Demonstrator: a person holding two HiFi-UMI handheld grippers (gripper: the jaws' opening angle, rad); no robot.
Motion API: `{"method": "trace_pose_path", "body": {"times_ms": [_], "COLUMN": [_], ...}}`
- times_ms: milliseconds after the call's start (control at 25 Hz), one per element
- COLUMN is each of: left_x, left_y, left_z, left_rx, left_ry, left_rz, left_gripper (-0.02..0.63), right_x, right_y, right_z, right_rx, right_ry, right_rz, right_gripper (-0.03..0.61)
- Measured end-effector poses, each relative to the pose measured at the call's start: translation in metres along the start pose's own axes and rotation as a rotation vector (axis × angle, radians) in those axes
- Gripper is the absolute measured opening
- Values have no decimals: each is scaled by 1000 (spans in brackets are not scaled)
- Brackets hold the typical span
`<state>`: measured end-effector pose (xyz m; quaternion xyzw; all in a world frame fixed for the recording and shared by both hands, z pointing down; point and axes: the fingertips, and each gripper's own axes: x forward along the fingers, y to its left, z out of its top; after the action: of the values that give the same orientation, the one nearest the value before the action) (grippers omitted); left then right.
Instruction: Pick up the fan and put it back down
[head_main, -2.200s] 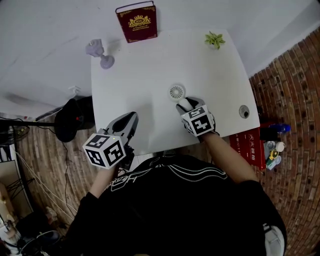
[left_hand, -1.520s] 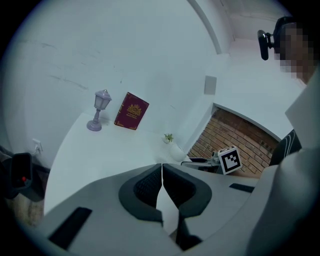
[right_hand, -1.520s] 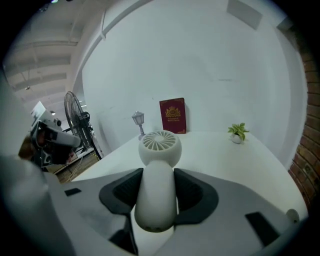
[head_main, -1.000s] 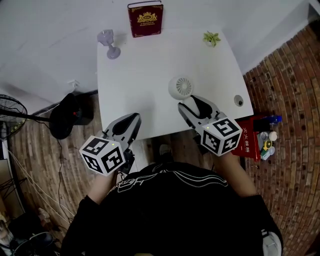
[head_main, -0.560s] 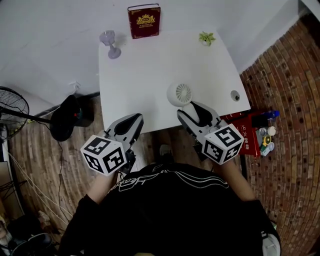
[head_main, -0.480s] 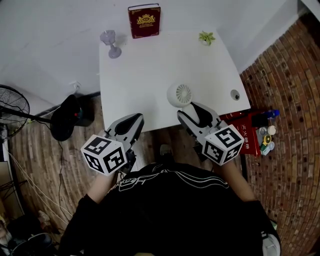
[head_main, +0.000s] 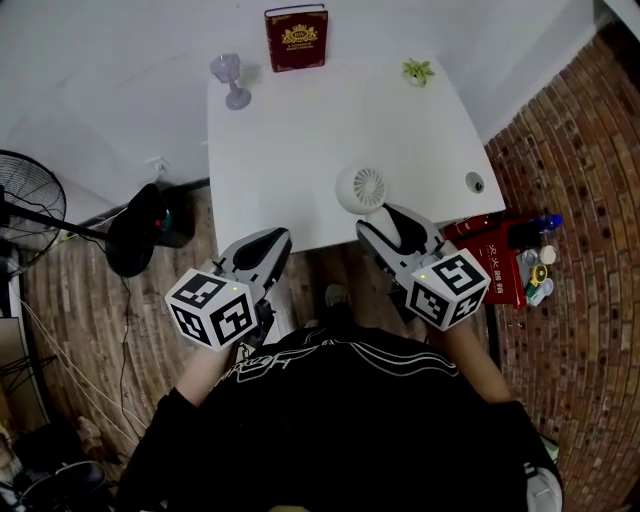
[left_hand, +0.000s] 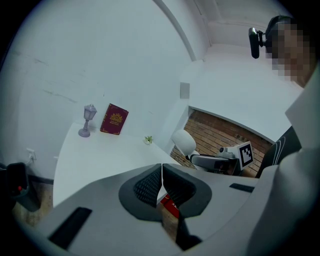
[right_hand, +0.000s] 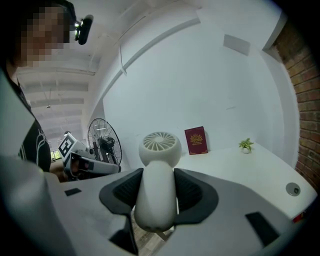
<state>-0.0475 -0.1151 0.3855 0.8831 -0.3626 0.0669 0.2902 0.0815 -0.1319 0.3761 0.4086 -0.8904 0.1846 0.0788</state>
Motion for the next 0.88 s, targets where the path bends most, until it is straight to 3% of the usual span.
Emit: {"method": "trace_pose_path", "body": {"times_ms": [400, 880], "left_x": [-8, 24], "left_y": [7, 18], "left_z": [-4, 15], "left_rx": [-5, -10], "left_ry": [10, 4], "left_rz": [33, 70], "left_gripper": [32, 32], "right_x": [6, 37], "right_y": [-5, -57], "right_z": [1, 10], "right_rx": [2, -48], "right_ry": [-4, 42], "right_rz": [-7, -29], "right_gripper": [193, 193]}}
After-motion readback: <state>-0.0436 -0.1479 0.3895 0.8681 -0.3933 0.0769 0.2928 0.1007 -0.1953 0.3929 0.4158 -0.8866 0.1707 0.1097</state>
